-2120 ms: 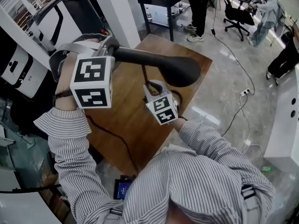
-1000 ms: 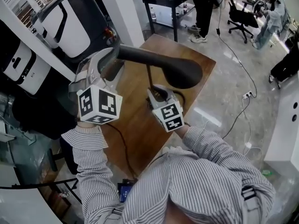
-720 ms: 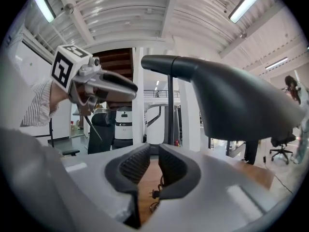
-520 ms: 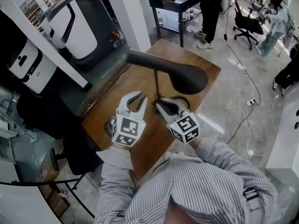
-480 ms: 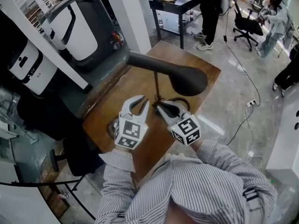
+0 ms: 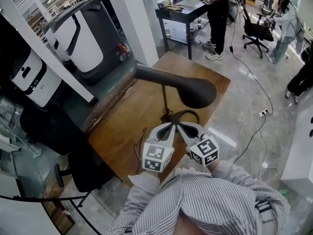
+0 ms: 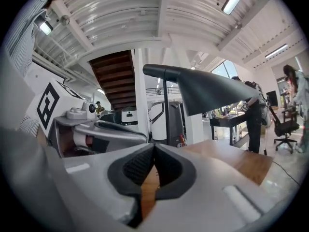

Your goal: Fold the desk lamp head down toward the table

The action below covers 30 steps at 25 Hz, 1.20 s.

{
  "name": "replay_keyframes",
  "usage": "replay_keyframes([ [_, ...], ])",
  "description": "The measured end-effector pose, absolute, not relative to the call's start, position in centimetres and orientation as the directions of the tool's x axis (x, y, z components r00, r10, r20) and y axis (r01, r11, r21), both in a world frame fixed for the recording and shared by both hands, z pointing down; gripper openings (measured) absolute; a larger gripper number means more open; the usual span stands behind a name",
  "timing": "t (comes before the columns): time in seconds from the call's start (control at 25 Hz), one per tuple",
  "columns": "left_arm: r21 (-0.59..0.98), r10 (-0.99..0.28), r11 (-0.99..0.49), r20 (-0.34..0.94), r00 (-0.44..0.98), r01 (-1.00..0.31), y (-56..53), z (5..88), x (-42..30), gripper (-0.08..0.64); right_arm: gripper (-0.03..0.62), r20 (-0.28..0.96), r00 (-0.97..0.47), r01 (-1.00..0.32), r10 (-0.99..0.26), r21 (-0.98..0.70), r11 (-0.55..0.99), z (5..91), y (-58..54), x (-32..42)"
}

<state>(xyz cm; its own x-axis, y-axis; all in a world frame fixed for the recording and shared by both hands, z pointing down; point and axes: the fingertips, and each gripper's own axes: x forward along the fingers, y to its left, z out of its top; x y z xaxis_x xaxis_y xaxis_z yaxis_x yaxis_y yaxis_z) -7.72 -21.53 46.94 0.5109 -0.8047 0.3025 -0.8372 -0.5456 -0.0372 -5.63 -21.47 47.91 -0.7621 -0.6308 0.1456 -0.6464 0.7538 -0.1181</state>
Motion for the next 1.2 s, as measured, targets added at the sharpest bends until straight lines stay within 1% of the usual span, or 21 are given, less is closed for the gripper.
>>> replay_keyframes([
  [0.16, 0.045, -0.826, -0.514, 0.241, 0.509, -0.856, -21.2, 46.5, -7.4, 0.006, 0.000, 0.160, -0.744, -0.667, -0.649, -0.125, 0.735, 48.2, -21.5, -4.8],
  [0.4, 0.115, -0.815, -0.518, 0.235, 0.530, -0.847, -20.5, 47.3, -6.2, 0.006, 0.000, 0.179, -0.716, -0.695, -0.675, -0.090, 0.713, 48.2, -21.5, -3.8],
  [0.6, 0.122, -0.815, -0.514, 0.236, 0.528, -0.849, -20.3, 47.6, -6.0, 0.006, 0.000, 0.186, -0.722, -0.686, -0.666, -0.062, 0.725, 48.0, -21.3, -4.1],
  [1.2, 0.164, -0.837, -0.461, 0.248, 0.488, -0.872, -21.0, 47.8, -7.4, 0.006, 0.000, 0.181, -0.727, -0.683, -0.662, -0.091, 0.725, 47.8, -22.2, -4.3],
])
